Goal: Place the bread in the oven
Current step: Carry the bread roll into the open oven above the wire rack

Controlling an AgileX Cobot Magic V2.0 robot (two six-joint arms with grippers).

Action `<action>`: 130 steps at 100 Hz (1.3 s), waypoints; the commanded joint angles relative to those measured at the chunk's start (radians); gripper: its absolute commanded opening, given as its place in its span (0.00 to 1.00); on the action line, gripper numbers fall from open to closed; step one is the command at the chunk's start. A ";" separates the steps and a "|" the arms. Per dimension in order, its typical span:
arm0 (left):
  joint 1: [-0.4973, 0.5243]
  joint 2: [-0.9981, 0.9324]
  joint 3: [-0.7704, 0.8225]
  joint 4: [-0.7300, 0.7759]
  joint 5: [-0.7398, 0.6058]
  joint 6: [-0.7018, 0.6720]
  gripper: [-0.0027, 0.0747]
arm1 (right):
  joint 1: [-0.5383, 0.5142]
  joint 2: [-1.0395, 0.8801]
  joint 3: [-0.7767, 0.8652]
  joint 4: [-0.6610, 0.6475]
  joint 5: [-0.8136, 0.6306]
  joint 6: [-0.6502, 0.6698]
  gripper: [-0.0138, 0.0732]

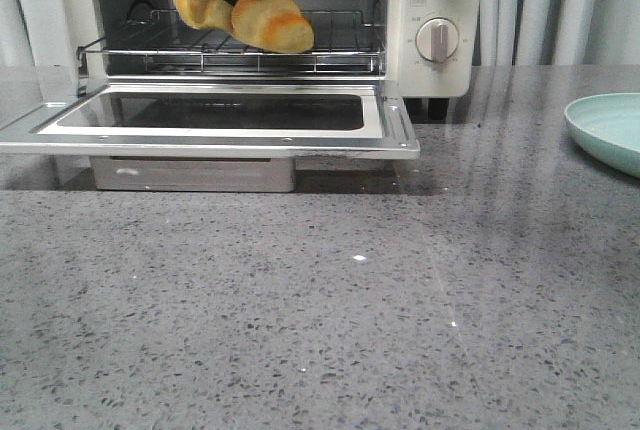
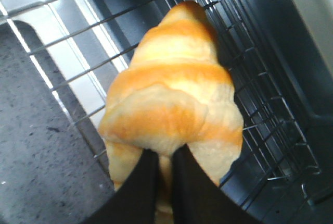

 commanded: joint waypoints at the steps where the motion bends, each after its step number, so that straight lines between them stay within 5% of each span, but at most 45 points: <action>1: 0.006 0.004 -0.031 -0.001 -0.057 -0.009 0.01 | -0.010 -0.051 -0.033 -0.049 -0.065 -0.006 0.08; 43: 0.006 0.004 -0.031 -0.001 -0.056 -0.009 0.01 | -0.020 -0.026 -0.033 -0.066 -0.097 -0.006 0.11; 72: 0.006 0.004 -0.031 -0.001 -0.055 -0.009 0.01 | -0.020 -0.026 -0.033 -0.066 -0.101 -0.006 0.46; 130: 0.006 0.004 -0.031 -0.001 -0.049 -0.009 0.01 | -0.015 -0.028 -0.113 -0.039 -0.066 -0.006 0.46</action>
